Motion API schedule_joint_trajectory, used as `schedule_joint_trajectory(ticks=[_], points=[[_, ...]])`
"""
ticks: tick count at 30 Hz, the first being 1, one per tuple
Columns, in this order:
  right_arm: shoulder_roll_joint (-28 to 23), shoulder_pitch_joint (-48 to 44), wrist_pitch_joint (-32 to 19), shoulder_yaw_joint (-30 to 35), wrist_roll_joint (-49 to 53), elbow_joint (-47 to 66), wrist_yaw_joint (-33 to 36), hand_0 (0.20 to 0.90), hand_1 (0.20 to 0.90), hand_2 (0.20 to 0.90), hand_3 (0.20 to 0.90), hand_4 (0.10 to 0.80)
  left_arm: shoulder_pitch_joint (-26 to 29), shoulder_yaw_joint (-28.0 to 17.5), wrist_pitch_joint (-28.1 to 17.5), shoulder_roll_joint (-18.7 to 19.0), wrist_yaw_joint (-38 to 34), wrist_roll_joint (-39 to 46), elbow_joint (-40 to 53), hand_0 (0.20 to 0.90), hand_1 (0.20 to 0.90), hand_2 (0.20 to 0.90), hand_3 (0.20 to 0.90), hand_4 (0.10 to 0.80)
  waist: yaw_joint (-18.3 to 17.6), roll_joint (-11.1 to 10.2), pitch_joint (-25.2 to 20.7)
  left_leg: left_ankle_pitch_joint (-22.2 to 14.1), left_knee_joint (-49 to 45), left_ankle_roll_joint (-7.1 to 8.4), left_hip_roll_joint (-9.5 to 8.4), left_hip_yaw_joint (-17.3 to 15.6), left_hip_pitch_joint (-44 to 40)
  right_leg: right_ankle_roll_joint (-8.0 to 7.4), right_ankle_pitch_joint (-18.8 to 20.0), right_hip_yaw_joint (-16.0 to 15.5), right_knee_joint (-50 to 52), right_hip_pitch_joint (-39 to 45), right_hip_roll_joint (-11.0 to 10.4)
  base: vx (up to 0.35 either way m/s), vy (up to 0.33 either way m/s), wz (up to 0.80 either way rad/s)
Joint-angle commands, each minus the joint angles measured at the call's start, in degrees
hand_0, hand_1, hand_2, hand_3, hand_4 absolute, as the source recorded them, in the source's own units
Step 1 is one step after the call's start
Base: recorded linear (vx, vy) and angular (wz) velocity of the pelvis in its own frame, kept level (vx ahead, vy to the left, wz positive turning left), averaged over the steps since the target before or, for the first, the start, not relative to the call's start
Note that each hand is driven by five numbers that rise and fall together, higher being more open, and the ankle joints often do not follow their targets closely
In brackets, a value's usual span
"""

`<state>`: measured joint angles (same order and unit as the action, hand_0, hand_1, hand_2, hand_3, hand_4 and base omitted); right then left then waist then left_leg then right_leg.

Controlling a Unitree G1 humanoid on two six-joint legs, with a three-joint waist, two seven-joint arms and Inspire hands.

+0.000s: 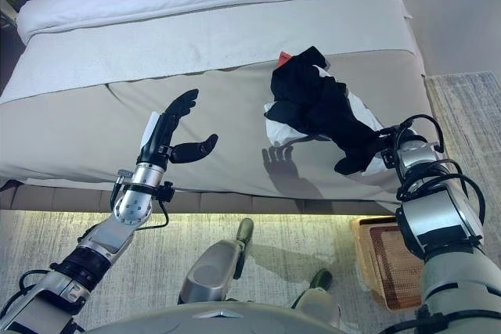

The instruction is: Pick up the clothes from the bed and place them into the basket

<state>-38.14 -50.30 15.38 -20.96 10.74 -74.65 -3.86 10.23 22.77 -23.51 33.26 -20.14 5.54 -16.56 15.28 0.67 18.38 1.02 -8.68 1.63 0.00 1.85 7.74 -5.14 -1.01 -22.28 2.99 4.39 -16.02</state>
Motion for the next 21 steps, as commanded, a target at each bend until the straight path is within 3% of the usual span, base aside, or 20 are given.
schedule_joint_trajectory(ticks=[1,6,15,21], points=[[-5.64,-5.5,-0.47,-2.67,-3.84,0.3,4.03,0.9,0.9,0.9,0.9,0.8,2.61,-0.1,-4.77,-0.23,-3.57,-0.61,5.5,0.9,0.9,0.9,0.9,0.8,0.34,0.92,-0.9,-1.03,5.39,1.13,3.97,-1.33,-3.68,-0.97,0.98,1.14,4.95,-1.75,-2.86,0.0,0.0,0.0],[-7.17,-5.48,3.99,-1.23,-4.1,-0.08,7.18,0.9,0.9,0.9,0.9,0.8,2.12,-0.32,-4.54,-0.2,-4.29,-0.18,5.67,0.9,0.9,0.9,0.9,0.8,-0.64,0.72,-1.38,-1.08,5.43,1.06,4.39,-2.17,-4.18,-0.95,0.94,1.95,5.2,-1.96,-2.63,0.023,0.024,-0.04],[-12.63,-8.83,8.09,-3.69,-17.33,-0.18,10.54,0.9,0.9,0.9,0.9,0.8,0.89,-0.01,-4.36,-0.01,-5.62,-0.13,6.08,0.9,0.9,0.9,0.9,0.8,-2.09,0.37,-1.53,-1.1,5.89,1.09,5.32,-3.74,-5.54,-0.97,0.8,3.82,5.85,-2.54,-2.22,0.027,0.023,-0.1],[-15.26,-13.76,6.65,-8.09,-20.55,0.27,11.86,0.9,0.9,0.9,0.9,0.8,0.09,0.56,-4.93,0.09,-6.06,-0.05,5.59,0.9,0.9,0.9,0.9,0.8,-2.51,0.48,-1.92,-1.08,6.12,1.08,5.42,-4.26,-5.81,-0.98,0.74,4.42,5.71,-2.72,-2.1,0.023,0.01,-0.09]])
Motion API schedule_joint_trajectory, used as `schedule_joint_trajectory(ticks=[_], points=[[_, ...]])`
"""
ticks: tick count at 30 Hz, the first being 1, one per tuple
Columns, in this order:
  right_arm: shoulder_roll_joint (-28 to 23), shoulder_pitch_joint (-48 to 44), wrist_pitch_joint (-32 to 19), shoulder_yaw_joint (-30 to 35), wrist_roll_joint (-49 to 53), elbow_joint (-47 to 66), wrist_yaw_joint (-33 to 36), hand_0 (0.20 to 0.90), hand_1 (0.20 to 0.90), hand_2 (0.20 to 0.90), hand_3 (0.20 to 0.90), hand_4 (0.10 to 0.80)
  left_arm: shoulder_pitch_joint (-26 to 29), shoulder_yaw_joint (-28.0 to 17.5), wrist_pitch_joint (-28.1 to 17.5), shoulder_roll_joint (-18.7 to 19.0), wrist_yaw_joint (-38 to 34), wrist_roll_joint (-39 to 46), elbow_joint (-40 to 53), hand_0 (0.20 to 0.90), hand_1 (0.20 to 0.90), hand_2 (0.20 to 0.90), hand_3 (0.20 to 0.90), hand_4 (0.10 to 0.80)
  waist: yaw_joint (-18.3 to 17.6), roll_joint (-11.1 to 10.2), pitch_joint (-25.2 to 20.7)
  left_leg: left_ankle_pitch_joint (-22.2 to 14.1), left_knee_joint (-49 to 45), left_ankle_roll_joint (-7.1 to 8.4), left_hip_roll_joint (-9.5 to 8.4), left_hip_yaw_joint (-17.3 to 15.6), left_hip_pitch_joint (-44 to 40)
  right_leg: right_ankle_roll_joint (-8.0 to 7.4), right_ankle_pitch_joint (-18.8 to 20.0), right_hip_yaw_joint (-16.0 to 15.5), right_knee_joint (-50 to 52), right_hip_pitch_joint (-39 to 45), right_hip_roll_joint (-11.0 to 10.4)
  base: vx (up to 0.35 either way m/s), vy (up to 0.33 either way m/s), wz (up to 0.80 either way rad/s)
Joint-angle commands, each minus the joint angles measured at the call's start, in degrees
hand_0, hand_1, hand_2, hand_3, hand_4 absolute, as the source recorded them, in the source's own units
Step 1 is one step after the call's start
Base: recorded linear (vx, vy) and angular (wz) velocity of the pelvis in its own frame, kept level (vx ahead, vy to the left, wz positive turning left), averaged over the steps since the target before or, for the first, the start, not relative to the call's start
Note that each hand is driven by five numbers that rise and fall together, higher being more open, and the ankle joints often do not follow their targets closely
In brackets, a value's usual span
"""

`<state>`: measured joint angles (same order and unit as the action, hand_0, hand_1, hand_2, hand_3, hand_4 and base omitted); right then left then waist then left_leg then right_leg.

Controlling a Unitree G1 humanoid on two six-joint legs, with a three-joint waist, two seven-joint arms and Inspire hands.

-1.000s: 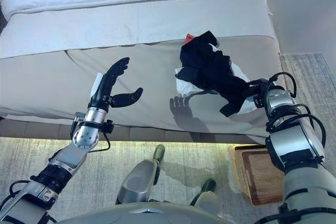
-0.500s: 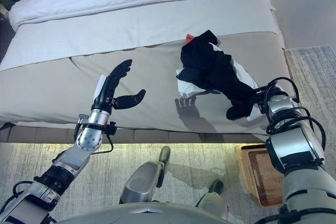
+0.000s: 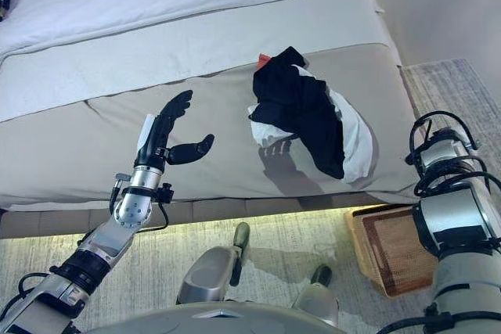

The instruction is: Pick up the clothes from the bed and place them into the basket

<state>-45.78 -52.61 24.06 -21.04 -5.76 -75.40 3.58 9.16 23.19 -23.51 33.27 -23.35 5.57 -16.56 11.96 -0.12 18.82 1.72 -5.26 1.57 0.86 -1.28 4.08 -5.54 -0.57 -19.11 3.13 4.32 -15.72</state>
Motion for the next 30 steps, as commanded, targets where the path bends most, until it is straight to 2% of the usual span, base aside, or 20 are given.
schedule_joint_trajectory(ticks=[1,5,9,16,30], points=[[-7.82,-12.03,-2.55,-8.39,-3.86,1.44,4.48,0.9,0.9,0.9,0.9,0.8,0.95,0.13,-5.05,0.09,-2.84,-0.08,5.54,0.9,0.9,0.9,0.9,0.8,0.77,1.31,-2.43,-1.78,2.68,1.15,4.56,-1.12,-2.14,-0.54,0.25,1.29,5.65,-2.72,-2.4,0.025,0.014,-0.08],[-7.71,-13.36,-6.29,-9.18,-0.9,4.55,4.02,0.9,0.9,0.9,0.9,0.8,0.76,0.02,-5.23,-0.19,-2.87,0.01,5.25,0.9,0.9,0.9,0.9,0.8,0.48,1.48,-2.49,-1.83,2.58,1.12,4.45,-0.96,-1.96,-0.43,0.08,1.55,6.0,-3.17,-2.52,0.005,0.003,-0.01],[-5.52,-13.29,-11.52,-10.35,1.69,10.02,5.21,0.9,0.9,0.9,0.9,0.8,0.54,-0.49,-5.38,-0.83,-2.49,0.05,4.65,0.9,0.9,0.9,0.9,0.8,0.08,1.78,-2.46,-1.96,2.24,1.11,4.41,-0.92,-1.81,-0.16,-0.36,1.81,6.48,-3.5,-2.7,0.035,0.017,-0.04],[-2.69,-15.31,-12.59,-12.3,1.49,16.38,7.22,0.9,0.9,0.9,0.9,0.8,1.21,-0.11,-5.62,-1.92,-2.73,-0.12,4.58,0.9,0.9,0.9,0.9,0.8,0.55,3.06,-0.8,-2.35,0.23,1.18,3.58,-0.13,0.0,0.38,-1.31,1.21,8.77,-5.01,-3.77,-0.008,0.021,0.01],[3.04,-23.89,-11.03,-18.97,-4.14,14.14,6.31,0.9,0.9,0.9,0.9,0.8,3.98,1.49,-6.61,-1.62,-3.44,-0.01,5.09,0.9,0.9,0.9,0.9,0.8,4.19,5.81,6.08,-3.28,-6.62,0.53,0.56,3.34,7.56,1.19,-3.5,-0.11,15.88,-10.75,-5.79,-0.027,-0.007,0.05]])
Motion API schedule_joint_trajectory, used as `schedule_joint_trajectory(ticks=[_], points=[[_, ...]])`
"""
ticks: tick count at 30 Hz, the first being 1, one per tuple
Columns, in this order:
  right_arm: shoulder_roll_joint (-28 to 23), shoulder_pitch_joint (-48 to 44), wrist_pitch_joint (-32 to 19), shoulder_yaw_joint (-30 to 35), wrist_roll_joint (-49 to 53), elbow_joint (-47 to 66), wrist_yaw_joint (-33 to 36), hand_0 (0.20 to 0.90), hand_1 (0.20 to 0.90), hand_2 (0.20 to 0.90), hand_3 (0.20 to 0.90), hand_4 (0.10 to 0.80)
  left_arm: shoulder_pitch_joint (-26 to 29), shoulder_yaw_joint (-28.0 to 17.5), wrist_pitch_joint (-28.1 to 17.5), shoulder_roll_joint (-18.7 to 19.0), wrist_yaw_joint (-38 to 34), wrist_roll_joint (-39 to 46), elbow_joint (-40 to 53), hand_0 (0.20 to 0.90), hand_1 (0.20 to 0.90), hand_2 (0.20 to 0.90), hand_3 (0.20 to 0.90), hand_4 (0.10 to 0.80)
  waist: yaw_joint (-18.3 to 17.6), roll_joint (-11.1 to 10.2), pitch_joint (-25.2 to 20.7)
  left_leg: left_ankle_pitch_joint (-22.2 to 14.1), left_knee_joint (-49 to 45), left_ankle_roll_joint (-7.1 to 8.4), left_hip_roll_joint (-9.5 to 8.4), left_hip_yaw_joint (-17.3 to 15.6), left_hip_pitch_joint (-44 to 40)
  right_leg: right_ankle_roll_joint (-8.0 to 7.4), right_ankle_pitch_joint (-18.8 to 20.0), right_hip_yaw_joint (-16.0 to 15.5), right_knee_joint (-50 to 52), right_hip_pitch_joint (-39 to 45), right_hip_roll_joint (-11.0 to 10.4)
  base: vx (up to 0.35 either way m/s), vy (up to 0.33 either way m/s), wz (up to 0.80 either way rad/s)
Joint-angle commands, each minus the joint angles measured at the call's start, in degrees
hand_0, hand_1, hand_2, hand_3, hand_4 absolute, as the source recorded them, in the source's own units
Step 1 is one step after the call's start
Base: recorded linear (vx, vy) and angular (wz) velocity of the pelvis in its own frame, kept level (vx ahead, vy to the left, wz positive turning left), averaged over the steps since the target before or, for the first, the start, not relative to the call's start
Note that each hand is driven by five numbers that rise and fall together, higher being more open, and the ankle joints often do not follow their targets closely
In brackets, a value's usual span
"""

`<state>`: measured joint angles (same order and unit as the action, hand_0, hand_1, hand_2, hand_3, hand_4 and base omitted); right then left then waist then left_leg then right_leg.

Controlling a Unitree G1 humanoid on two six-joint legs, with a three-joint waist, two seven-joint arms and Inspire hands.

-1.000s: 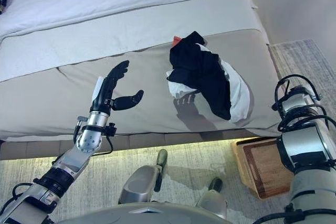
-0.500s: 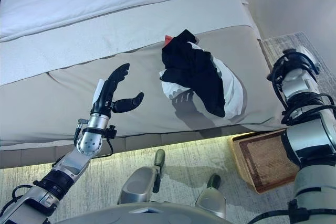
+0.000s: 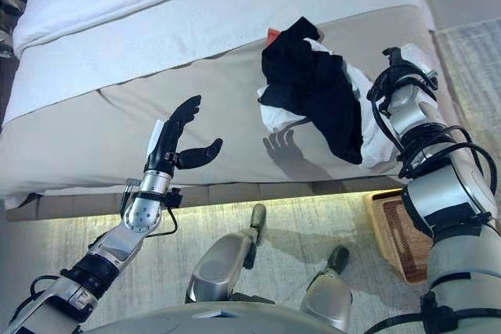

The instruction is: Pick up the clothes from the bed and place them into the basket

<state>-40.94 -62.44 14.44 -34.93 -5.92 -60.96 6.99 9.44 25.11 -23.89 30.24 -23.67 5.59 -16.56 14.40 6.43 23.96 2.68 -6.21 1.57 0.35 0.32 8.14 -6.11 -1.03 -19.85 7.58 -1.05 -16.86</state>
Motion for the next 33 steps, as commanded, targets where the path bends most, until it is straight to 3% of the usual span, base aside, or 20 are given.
schedule_joint_trajectory(ticks=[1,6,16,31,32,33], points=[[-1.42,-14.73,-1.21,-5.73,-4.38,-0.78,3.08,0.9,0.9,0.9,0.9,0.8,3.84,-0.44,-6.57,1.46,-3.0,0.07,5.29,0.9,0.9,0.9,0.9,0.8,2.01,-0.52,1.63,-4.37,-6.62,0.35,0.76,1.91,4.45,1.83,-3.31,0.77,12.72,-6.51,-4.8,-0.069,-0.022,0.13],[0.16,-17.67,0.26,-7.81,-6.68,-2.39,3.75,0.9,0.9,0.9,0.9,0.8,4.86,-0.23,-6.32,2.48,-4.0,-0.16,7.79,0.9,0.9,0.9,0.9,0.8,3.14,0.56,5.63,-6.24,-11.38,-0.39,-0.58,2.39,8.44,1.96,-6.45,1.82,19.61,-11.23,-5.06,-0.043,-0.032,0.07],[1.35,-19.7,1.52,-9.14,-8.49,-4.91,4.34,0.9,0.9,0.9,0.9,0.8,4.12,-0.02,-6.0,3.49,-4.36,1.27,10.63,0.9,0.9,0.9,0.9,0.8,4.99,2.63,5.83,-8.37,-19.5,-2.13,-2.34,3.83,20.03,3.97,-9.28,2.62,29.44,-22.32,-5.03,-0.032,-0.02,0.11],[1.83,-19.78,2.32,-10.77,-9.0,-7.21,3.06,0.9,0.9,0.9,0.9,0.8,3.6,0.84,-6.67,4.62,-5.95,0.92,12.53,0.9,0.9,0.9,0.9,0.8,6.34,3.62,5.83,-9.04,-22.96,-3.4,-2.73,4.19,27.87,4.85,-10.6,2.98,34.11,-29.98,-4.0,-0.018,-0.01,0.02],[1.92,-19.8,1.52,-10.69,-8.97,-7.22,3.89,0.745,0.745,0.745,0.719,0.619,3.57,0.85,-6.69,4.64,-5.58,0.76,12.47,0.9,0.9,0.9,0.9,0.8,6.37,3.59,5.83,-9.08,-23.0,-3.46,-2.71,4.17,27.89,4.87,-10.55,2.99,34.12,-30.03,-3.96,-0.028,-0.013,0.05],[2.01,-19.79,0.92,-10.65,-8.85,-7.22,4.52,0.745,0.745,0.745,0.719,0.619,3.58,0.87,-6.74,4.62,-5.4,0.59,12.36,0.9,0.9,0.9,0.9,0.8,6.35,3.54,5.83,-9.09,-22.94,-3.49,-2.65,4.13,27.82,4.88,-10.47,2.98,34.08,-30.03,-3.92,-0.033,-0.006,0.04]])
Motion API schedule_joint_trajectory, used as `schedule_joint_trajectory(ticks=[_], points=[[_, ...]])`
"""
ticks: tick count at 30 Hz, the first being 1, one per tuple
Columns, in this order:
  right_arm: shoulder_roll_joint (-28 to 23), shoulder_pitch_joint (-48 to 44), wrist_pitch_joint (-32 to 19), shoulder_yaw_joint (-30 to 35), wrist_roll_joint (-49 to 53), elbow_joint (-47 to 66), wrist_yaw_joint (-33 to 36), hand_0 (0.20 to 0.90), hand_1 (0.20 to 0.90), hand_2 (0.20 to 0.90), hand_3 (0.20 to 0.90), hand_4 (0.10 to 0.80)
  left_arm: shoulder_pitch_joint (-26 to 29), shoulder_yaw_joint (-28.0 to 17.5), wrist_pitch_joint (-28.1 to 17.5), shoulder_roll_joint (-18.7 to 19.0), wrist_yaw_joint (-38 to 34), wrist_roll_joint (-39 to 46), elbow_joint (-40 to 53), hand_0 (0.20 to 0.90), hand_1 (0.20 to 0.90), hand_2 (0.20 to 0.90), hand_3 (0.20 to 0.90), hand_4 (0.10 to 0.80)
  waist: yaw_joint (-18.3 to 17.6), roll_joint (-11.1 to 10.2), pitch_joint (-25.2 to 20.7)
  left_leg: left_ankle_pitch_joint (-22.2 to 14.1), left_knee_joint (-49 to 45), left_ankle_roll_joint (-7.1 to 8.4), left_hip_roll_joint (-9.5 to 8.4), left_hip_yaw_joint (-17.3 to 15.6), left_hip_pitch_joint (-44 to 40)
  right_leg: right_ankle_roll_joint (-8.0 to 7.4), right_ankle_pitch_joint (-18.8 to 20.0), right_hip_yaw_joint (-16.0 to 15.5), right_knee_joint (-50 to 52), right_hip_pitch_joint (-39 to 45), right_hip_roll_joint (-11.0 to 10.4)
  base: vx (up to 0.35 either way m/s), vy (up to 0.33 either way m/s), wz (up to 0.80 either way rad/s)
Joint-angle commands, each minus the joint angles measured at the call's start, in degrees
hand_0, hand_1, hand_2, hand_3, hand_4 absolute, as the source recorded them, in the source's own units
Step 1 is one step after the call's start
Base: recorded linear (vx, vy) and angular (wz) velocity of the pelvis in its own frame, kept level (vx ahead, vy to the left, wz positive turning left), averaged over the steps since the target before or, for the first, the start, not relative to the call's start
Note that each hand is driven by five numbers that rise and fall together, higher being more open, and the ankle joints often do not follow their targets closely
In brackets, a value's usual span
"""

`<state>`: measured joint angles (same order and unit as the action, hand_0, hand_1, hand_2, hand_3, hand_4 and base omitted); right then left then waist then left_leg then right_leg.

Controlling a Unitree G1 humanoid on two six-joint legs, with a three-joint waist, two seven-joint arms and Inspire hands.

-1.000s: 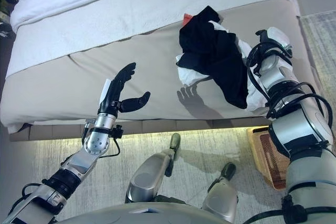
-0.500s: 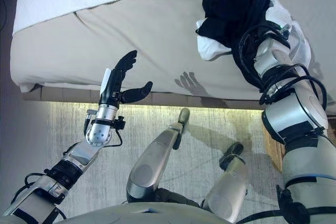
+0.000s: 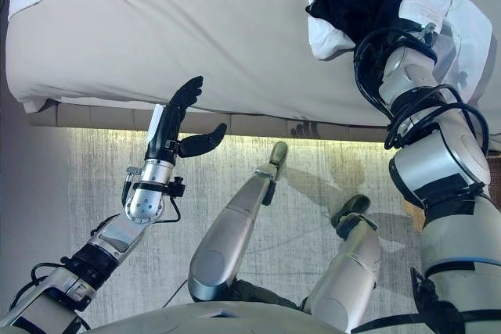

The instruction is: Pick up the clothes from the bed and place them into the basket

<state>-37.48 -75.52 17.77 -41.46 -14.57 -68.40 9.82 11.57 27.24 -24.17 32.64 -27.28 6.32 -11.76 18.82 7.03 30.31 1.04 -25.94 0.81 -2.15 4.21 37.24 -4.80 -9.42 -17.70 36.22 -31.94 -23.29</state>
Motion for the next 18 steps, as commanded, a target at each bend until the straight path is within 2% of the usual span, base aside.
schedule_joint_trajectory(ticks=[1,2,7,11,18], points=[[-1.31,-6.65,-3.27,-3.93,0.13,0.44,2.31,0.411,0.411,0.411,0.329,0.229,1.53,-1.17,-6.55,2.16,-1.79,-0.34,7.4,0.9,0.9,0.9,0.9,0.8,1.83,2.81,-0.52,-7.49,-3.14,-2.79,-0.01,0.17,-1.43,3.55,-1.96,0.81,5.41,0.87,2.55,-0.034,-0.001,0.01],[-1.33,-6.51,-4.09,-3.81,1.12,0.86,3.26,0.3,0.3,0.3,0.2,0.1,1.5,-1.23,-6.59,2.22,-1.86,-0.28,7.44,0.9,0.9,0.9,0.9,0.8,1.72,2.65,-0.52,-7.49,-2.92,-2.8,0.12,0.08,-1.79,3.51,-1.85,0.79,5.1,1.2,2.61,-0.036,0.004,-0.03],[-1.26,-4.39,-6.72,-1.13,3.6,3.51,6.62,0.3,0.3,0.3,0.2,0.1,2.04,-1.45,-6.03,2.25,-2.84,-0.53,7.12,0.9,0.9,0.9,0.9,0.8,0.82,1.36,-0.52,-7.45,-1.02,-2.61,1.05,-0.5,-5.26,3.25,-1.16,0.56,2.03,4.72,3.03,-0.023,0.006,-0.02],[-1.01,-3.83,-6.74,-0.45,4.66,4.41,7.88,0.3,0.3,0.3,0.2,0.1,2.84,-1.21,-4.85,1.97,-2.86,-0.94,6.45,0.9,0.9,0.9,0.9,0.8,0.31,0.59,-0.52,-7.2,0.08,-2.37,1.53,-0.86,-7.77,2.99,-0.49,0.17,0.08,7.46,3.04,-0.014,-0.01,-0.1],[-4.07,-4.13,-8.22,0.94,7.2,5.29,8.28,0.3,0.3,0.3,0.2,0.1,3.17,-1.69,-3.38,2.48,-1.22,-0.49,2.62,0.9,0.9,0.9,0.9,0.8,-0.66,-1.67,-0.52,-6.72,4.3,-1.5,2.62,-1.83,-18.48,2.12,1.21,-0.87,-6.89,19.05,2.83,0.015,-0.019,-0.04]])
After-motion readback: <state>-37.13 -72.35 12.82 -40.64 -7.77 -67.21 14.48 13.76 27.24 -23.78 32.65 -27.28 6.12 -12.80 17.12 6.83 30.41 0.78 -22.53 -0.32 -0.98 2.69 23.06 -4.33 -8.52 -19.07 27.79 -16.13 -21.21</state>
